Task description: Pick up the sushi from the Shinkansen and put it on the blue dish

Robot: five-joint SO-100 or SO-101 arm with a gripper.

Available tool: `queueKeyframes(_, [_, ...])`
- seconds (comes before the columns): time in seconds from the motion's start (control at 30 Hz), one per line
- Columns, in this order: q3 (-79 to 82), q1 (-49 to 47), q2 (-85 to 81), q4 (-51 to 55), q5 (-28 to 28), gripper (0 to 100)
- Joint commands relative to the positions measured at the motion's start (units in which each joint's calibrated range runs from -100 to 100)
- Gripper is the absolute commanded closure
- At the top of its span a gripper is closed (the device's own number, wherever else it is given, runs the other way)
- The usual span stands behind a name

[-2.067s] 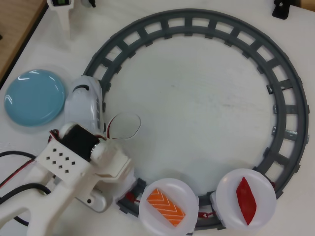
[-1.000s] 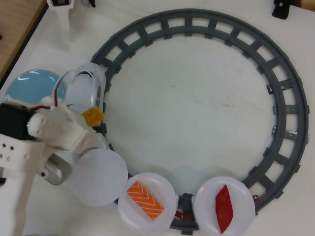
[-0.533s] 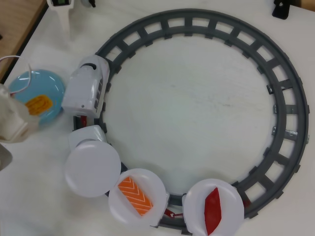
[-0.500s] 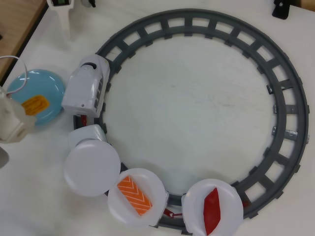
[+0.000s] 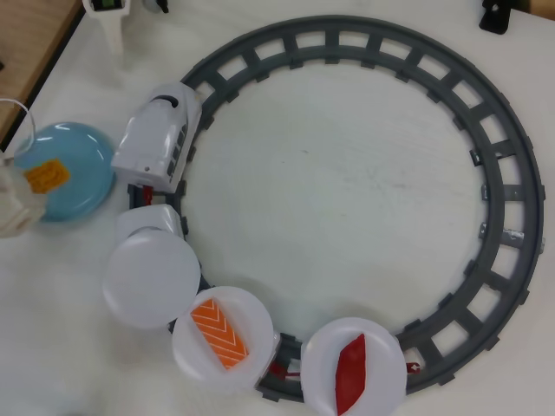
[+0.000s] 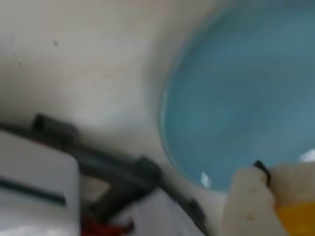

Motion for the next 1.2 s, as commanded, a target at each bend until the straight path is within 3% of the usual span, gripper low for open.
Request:
queueKeyframes(0.0, [-4.2, 0.5, 4.5, -1.8, -1.4, 97])
queueKeyframes(0.3, [-10.3, 0.8, 16.3, -7.8, -4.2, 97])
queueKeyframes(0.63, [-13.3, -0.9, 18.7, -11.3, -4.6, 97])
queueKeyframes(0.83, [-12.7, -2.7, 18.8, -10.7, -4.2, 85])
queueKeyframes(1.17, [-12.7, -2.7, 18.2, -9.7, -3.5, 76])
